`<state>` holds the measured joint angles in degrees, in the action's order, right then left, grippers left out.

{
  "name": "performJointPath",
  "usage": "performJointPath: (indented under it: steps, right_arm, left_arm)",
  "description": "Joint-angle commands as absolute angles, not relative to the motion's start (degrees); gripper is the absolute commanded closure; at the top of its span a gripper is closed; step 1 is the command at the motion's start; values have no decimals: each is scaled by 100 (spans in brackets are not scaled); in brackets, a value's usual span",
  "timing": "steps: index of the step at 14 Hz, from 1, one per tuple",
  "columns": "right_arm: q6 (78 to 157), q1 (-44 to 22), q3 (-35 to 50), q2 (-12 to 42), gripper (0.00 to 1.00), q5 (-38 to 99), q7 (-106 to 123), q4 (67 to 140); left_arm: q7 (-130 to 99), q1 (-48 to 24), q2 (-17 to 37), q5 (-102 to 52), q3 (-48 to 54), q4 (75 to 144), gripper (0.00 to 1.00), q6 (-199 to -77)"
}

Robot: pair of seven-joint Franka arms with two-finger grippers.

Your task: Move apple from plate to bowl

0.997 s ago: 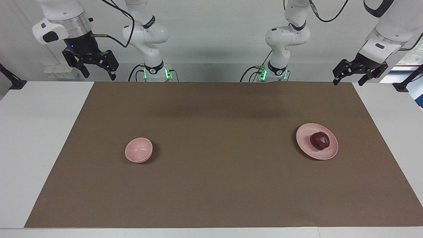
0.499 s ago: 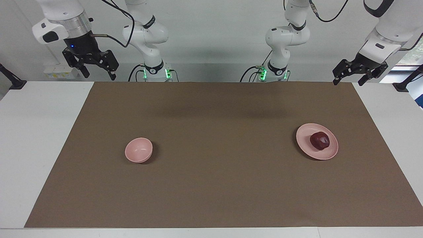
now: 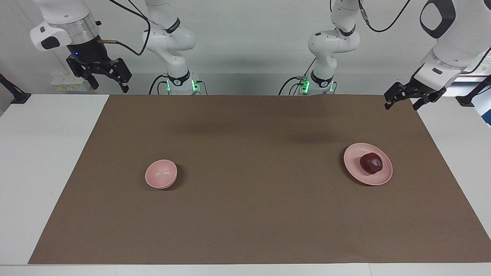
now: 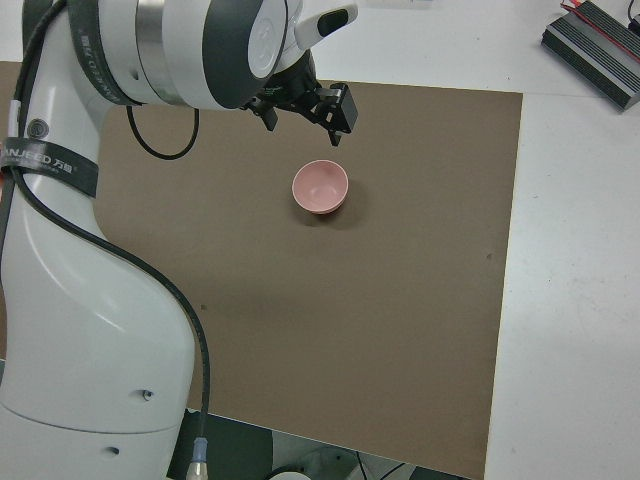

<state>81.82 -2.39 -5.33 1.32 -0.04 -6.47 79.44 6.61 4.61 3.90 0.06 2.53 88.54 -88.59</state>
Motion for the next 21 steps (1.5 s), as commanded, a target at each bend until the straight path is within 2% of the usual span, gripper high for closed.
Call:
performJointPath:
  steps: [1, 9, 13, 21]
  right_arm:
    - [8130, -150, -483, 0, 0, -9, -519, 8095]
    - [8139, -211, -492, 0, 0, -9, -527, 8095]
    - [8147, -211, -483, 0, 0, -62, -536, 8095]
    - [8174, -211, -475, 0, 0, -53, -527, 8103]
  left_arm:
    - [729, 615, 369, 79, 281, 9429, 0, -9578]
    - [694, 642, 1036, 79, 281, 10282, 0, -11151]
    - [642, 650, 1159, 79, 273, 10897, 0, -11978]
    - [580, 642, 1512, 79, 281, 11258, 0, -12744]
